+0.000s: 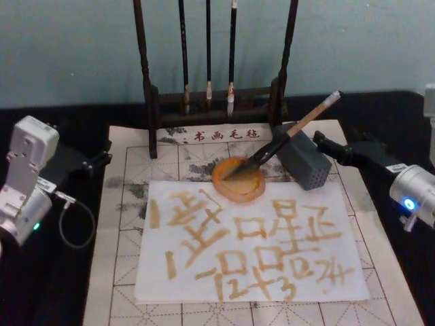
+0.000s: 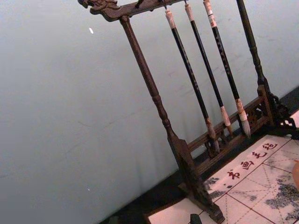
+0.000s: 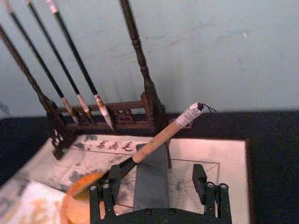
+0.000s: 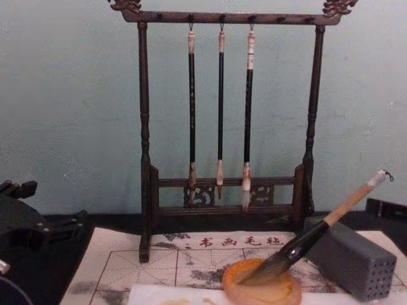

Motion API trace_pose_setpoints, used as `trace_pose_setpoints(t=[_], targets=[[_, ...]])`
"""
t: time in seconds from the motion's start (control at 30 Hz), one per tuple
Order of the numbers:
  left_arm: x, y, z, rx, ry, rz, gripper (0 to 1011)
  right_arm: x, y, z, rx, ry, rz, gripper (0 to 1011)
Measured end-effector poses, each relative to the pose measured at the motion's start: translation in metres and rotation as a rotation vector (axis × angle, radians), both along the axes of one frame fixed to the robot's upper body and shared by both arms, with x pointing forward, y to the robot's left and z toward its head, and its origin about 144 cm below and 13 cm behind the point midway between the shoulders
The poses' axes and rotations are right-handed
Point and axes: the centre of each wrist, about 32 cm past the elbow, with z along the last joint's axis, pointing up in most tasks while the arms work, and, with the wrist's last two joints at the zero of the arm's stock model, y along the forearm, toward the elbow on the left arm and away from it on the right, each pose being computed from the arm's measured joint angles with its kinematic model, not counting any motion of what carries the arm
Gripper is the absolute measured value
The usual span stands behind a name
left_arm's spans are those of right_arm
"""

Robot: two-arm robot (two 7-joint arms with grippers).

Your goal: Pick up the brush from the inkstone, write on the paper, then place the brush back to its original position.

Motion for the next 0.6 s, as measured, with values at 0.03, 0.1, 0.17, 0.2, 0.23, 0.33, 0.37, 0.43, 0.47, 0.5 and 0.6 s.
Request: trace_pose_setpoints(t=[0.03, 0.1, 0.17, 0.2, 0.23, 0.33, 0.37, 0.43, 0.47, 0.5, 0.6], targets=[[0.0, 0.0, 0.0, 0.0, 0.0, 0.0, 1001, 0.002, 0.001, 0.001, 0.043, 0.026, -0.004, 1000], [0.0, 0.0, 0.0, 0.0, 0.0, 0.0, 1001, 0.005, 0.001, 0.003, 0.082, 0.048, -0.008, 1000], [0.0, 0.0, 0.0, 0.0, 0.0, 0.0, 1001, 0.008, 0.003, 0.004, 0.127, 0.078, -0.014, 1000], [0.0, 0.0, 0.0, 0.0, 0.0, 0.0, 1001, 0.009, 0.004, 0.005, 0.143, 0.088, -0.017, 1000], [0.0, 0.0, 0.0, 0.0, 0.0, 0.0, 1001, 0.01, 0.005, 0.005, 0.157, 0.098, -0.02, 1000], [0.0, 0.0, 0.0, 0.0, 0.0, 0.0, 1001, 0.016, 0.009, 0.008, 0.224, 0.148, -0.035, 1000], [0.0, 0.0, 0.0, 0.0, 0.0, 0.0, 1001, 0.017, 0.01, 0.008, 0.236, 0.157, -0.038, 1000], [0.0, 0.0, 0.0, 0.0, 0.0, 0.0, 1001, 0.02, 0.012, 0.01, 0.269, 0.18, -0.047, 1000], [0.0, 0.0, 0.0, 0.0, 0.0, 0.0, 1001, 0.023, 0.014, 0.01, 0.293, 0.196, -0.055, 1000], [0.0, 0.0, 0.0, 0.0, 0.0, 0.0, 1001, 0.024, 0.015, 0.011, 0.305, 0.203, -0.059, 1000], [0.0, 0.0, 0.0, 0.0, 0.0, 0.0, 1001, 0.03, 0.019, 0.012, 0.346, 0.226, -0.075, 1000]])
